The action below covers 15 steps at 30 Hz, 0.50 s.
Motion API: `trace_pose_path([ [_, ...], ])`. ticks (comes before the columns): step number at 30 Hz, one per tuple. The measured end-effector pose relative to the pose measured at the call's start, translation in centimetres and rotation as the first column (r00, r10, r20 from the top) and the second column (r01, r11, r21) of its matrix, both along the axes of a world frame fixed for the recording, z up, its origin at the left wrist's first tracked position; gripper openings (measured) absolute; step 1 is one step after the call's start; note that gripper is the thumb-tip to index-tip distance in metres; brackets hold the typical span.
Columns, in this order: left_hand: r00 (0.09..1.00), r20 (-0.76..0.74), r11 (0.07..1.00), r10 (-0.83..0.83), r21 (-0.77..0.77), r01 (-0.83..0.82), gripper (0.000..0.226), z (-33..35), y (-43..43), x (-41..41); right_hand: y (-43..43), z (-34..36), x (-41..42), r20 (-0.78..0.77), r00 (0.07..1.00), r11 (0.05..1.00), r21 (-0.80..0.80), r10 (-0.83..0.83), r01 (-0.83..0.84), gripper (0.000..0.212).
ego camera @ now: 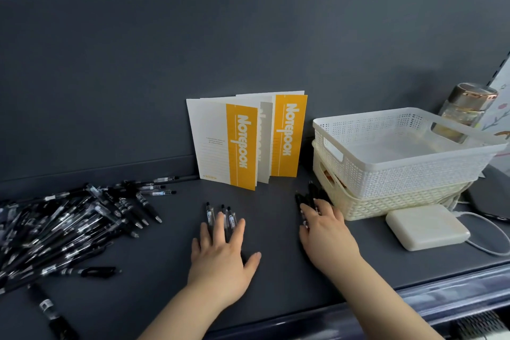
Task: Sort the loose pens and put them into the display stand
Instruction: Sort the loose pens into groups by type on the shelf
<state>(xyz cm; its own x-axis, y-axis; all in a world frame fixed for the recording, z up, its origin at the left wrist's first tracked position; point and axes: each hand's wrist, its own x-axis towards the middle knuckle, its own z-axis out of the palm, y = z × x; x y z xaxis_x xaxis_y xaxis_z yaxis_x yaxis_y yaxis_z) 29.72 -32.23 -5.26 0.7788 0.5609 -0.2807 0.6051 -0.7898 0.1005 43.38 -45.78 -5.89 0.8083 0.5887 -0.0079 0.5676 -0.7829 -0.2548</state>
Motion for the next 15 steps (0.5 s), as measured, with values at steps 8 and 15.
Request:
trace_pose_path([
  [8,0.997,0.065,0.999,-0.032,0.000,0.032,0.058,-0.3,0.9,0.1,-0.2,0.5,0.6,0.017,0.995,0.995,0.000,0.098,-0.098,0.050],
  [15,0.987,0.153,0.994,0.039,-0.105,-0.023,0.062,1.5,2.7,-2.2,4.6,1.7,-5.1,0.007,0.941,0.922,0.197,0.337,-0.332,0.039],
])
